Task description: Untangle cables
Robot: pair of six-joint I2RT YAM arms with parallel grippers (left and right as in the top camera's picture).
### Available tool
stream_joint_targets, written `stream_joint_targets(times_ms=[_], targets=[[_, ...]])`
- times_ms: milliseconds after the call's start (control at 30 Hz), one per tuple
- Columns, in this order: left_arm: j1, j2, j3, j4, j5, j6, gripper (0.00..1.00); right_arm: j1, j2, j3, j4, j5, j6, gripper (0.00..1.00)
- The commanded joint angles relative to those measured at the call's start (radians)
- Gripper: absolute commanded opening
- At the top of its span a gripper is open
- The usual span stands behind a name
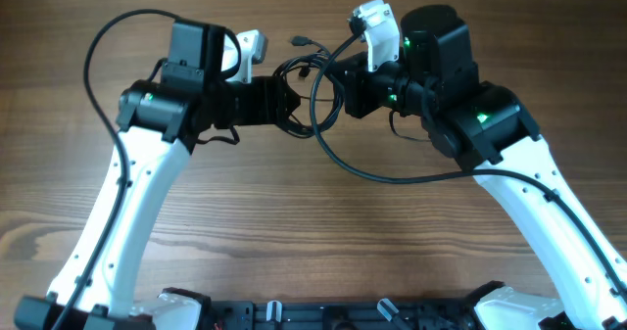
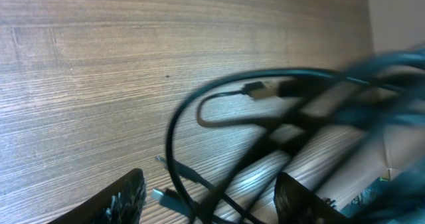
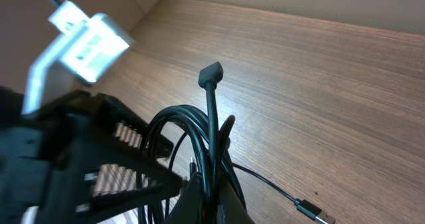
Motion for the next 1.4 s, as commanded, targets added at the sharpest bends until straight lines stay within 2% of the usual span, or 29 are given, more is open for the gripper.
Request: stream_joint_targets(times_ms=[0,100,200,233,367,533,567,600,667,733,767,833,867,967,1000,1100,1167,1200,1233,1267,1367], targets=[[-0.004,0.058,0.015,0.008,-0.013,0.006,0.6,0.0,-0.03,0.019,0.007,-0.024,0.002,0.04],[-0.004,0.068,0.015,0.011,-0.012,0.006,0.41,0.0,-0.03,0.019,0.007,-0.024,0.002,0.04],[-0.004,0.066,0.015,0.039,0.024,0.004,0.16,0.0,-0.03,0.019,0.004,-0.024,0.003,0.04],[-0.004,0.066,0.015,0.048,0.029,0.002,0.12,0.0,-0.03,0.019,0.0,-0.024,0.002,0.04],[-0.004,0.066,0.015,0.063,0.037,0.002,0.04,0.0,-0.03,0.019,-0.016,-0.024,0.002,0.04],[-0.004,0.04,0.016,0.06,0.085,0.002,0.04,0.0,-0.03,0.019,-0.035,-0.009,-0.009,0.04],[-0.004,0.023,0.016,0.056,0.085,0.002,0.04,0.0,-0.03,0.019,-0.035,0.021,-0.009,0.08],[-0.004,-0.014,0.016,0.053,0.084,0.003,0.04,0.0,-0.03,0.019,-0.037,0.063,-0.009,0.16],[-0.004,-0.07,0.016,0.045,0.07,0.003,0.04,0.0,-0.03,0.019,-0.041,0.12,-0.008,0.15],[-0.004,-0.15,0.016,0.025,0.017,0.002,0.04,0.0,-0.03,0.019,-0.069,0.228,-0.004,0.1],[-0.004,-0.19,0.016,0.018,-0.002,0.002,0.04,0.0,-0.03,0.019,-0.085,0.265,0.003,0.25],[-0.004,-0.253,0.016,0.006,-0.026,0.002,0.04,0.0,-0.03,0.019,-0.103,0.289,0.021,0.8],[-0.004,-0.285,0.016,-0.002,-0.05,0.002,0.04,0.0,-0.03,0.019,-0.108,0.286,0.021,1.0],[-0.004,-0.311,0.016,-0.02,-0.114,0.002,0.04,0.0,-0.03,0.019,-0.126,0.17,0.002,1.0],[-0.004,-0.312,0.016,-0.025,-0.137,-0.003,0.04,0.0,-0.03,0.019,-0.146,0.04,-0.103,1.0],[-0.004,-0.311,0.016,-0.026,-0.28,-0.084,0.04,0.0,-0.03,0.018,-0.189,-0.031,-0.133,1.0],[-0.004,-0.311,0.016,-0.027,-0.333,-0.108,0.04,0.0,-0.03,0.018,-0.209,-0.031,-0.132,0.88],[-0.004,-0.311,0.016,-0.026,-0.333,-0.108,0.04,0.0,-0.03,0.017,-0.212,-0.032,-0.13,0.76],[-0.004,-0.311,0.016,-0.026,-0.333,-0.108,0.04,0.0,-0.029,0.016,-0.214,-0.033,-0.101,0.54],[-0.004,-0.311,0.016,-0.026,-0.333,-0.108,0.04,0.002,-0.029,0.016,-0.214,-0.056,-0.102,0.45],[-0.004,-0.309,0.016,-0.019,-0.332,-0.108,0.04,0.02,-0.024,0.016,-0.206,-0.126,-0.097,0.45]])
